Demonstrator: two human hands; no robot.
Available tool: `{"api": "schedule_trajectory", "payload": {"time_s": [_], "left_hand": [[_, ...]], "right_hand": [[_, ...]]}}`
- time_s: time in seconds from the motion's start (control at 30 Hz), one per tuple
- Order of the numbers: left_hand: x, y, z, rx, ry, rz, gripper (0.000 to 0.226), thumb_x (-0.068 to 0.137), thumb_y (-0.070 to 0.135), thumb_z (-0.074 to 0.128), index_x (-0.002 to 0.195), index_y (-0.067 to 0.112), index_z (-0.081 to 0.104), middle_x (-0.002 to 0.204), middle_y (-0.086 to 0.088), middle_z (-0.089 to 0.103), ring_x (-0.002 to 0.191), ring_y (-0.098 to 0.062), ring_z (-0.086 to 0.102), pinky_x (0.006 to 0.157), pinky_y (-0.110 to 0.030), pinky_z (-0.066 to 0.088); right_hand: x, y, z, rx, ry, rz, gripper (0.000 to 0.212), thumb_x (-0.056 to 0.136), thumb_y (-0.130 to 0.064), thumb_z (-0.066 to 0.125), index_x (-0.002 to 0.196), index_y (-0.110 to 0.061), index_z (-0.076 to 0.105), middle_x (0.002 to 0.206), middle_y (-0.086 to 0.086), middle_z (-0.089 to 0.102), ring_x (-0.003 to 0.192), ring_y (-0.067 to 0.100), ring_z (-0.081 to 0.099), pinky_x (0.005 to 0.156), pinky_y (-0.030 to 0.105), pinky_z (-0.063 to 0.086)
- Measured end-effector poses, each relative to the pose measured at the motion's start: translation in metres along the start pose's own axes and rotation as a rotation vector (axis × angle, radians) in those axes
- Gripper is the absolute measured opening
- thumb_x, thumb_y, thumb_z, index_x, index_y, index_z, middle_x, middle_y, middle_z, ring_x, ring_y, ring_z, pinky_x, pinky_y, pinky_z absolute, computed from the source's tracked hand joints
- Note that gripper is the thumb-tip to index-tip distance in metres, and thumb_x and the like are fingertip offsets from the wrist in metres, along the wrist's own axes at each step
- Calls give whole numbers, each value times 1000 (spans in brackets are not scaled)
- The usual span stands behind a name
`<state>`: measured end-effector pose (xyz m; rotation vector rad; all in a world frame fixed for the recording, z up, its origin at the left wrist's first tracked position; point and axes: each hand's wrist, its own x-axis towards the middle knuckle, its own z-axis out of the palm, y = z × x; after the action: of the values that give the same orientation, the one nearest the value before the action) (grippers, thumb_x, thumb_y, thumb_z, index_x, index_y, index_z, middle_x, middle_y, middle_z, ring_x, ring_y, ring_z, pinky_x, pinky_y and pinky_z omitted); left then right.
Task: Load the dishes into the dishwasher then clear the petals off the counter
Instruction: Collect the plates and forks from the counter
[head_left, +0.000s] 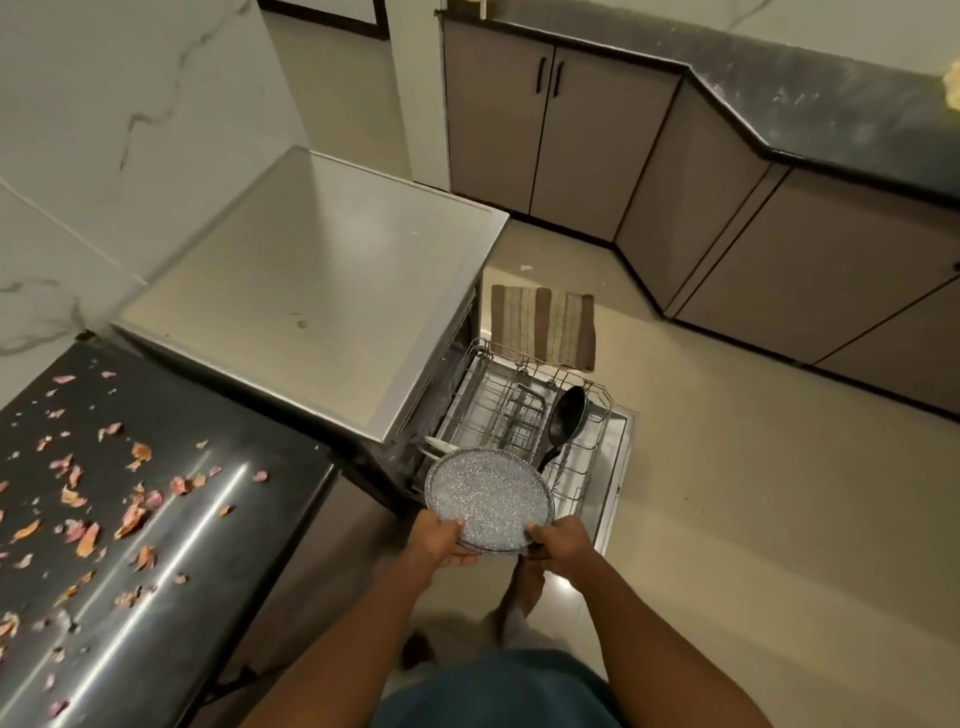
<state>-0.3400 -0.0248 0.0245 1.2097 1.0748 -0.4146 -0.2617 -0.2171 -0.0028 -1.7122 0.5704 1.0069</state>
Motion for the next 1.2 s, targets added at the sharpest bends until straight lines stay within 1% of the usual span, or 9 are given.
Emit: {"api": "schedule_trajectory", "payload": {"time_s": [0.2, 0.33, 0.53, 0.73, 0.83, 0.9, 0.97, 1.03, 1.2], "left_hand": [[27, 15, 20, 7, 126, -68, 36, 103, 6, 52, 138, 0, 45, 116, -24, 62, 84, -41, 71, 60, -43, 63], [47, 18, 26, 30, 187, -121, 32, 102, 5, 53, 134, 3, 50, 115, -22, 65, 76, -35, 72, 51, -37, 60], [103, 14, 24, 68, 254, -215, 30, 100, 5, 55, 130, 8, 55, 95, -7, 66, 80, -27, 68, 58, -40, 60], [190, 11, 12, 146, 266, -293, 38, 99, 3, 54, 136, 10, 53, 119, -13, 64, 93, -29, 65, 48, -32, 55], [235, 12, 11, 168, 278, -294, 39, 100, 2, 52, 138, 12, 52, 124, -12, 62, 94, -28, 63, 48, -33, 56], [264, 12, 9, 162, 288, -282, 41, 100, 2, 52, 140, 11, 49, 131, -16, 60, 96, -31, 65, 61, -44, 62], [288, 11, 7, 157, 313, -275, 40, 100, 3, 52, 139, 11, 47, 133, -17, 58, 102, -34, 64, 65, -51, 62], [311, 11, 7, 192, 352, -258, 40, 101, 4, 52, 140, 12, 47, 131, -14, 58, 99, -30, 62, 56, -40, 59], [360, 8, 8, 186, 448, -231, 45, 100, 1, 49, 144, 11, 45, 132, -13, 56, 98, -28, 59, 39, -25, 53]], "right_hand": [[36, -15, -4, -65, -36, 41, 26, 97, -5, 69, 104, 19, 62, 80, 23, 68, 61, 28, 68, 47, 32, 58], [59, -4, -1, -47, -34, 95, 10, 97, -4, 68, 95, 3, 61, 79, 18, 66, 60, 28, 66, 46, 33, 57], [151, 55, 23, -61, -1, 195, 23, 87, -24, 82, 86, -4, 72, 79, 19, 76, 70, 39, 74, 73, 60, 62], [215, 73, 60, 36, 24, 264, 18, 90, -19, 79, 86, -4, 71, 71, 15, 74, 59, 35, 71, 69, 64, 61], [228, 42, 73, 36, 75, 241, 12, 94, -14, 74, 93, -11, 63, 78, 15, 72, 51, 25, 67, 55, 47, 62], [242, 30, 80, 22, 115, 203, 17, 95, -14, 73, 99, -17, 57, 91, 14, 74, 61, 27, 72, 51, 36, 60], [261, 24, 85, 8, 122, 189, 33, 95, -16, 74, 117, -14, 49, 102, 15, 73, 76, 34, 75, 55, 34, 61], [280, 19, 91, 8, 132, 177, 43, 95, -16, 73, 126, -12, 43, 105, 13, 70, 78, 31, 75, 57, 31, 61], [328, 9, 103, 82, 106, 234, 41, 97, -7, 70, 119, -18, 37, 96, 5, 63, 61, 12, 62, 50, 26, 57]]}}
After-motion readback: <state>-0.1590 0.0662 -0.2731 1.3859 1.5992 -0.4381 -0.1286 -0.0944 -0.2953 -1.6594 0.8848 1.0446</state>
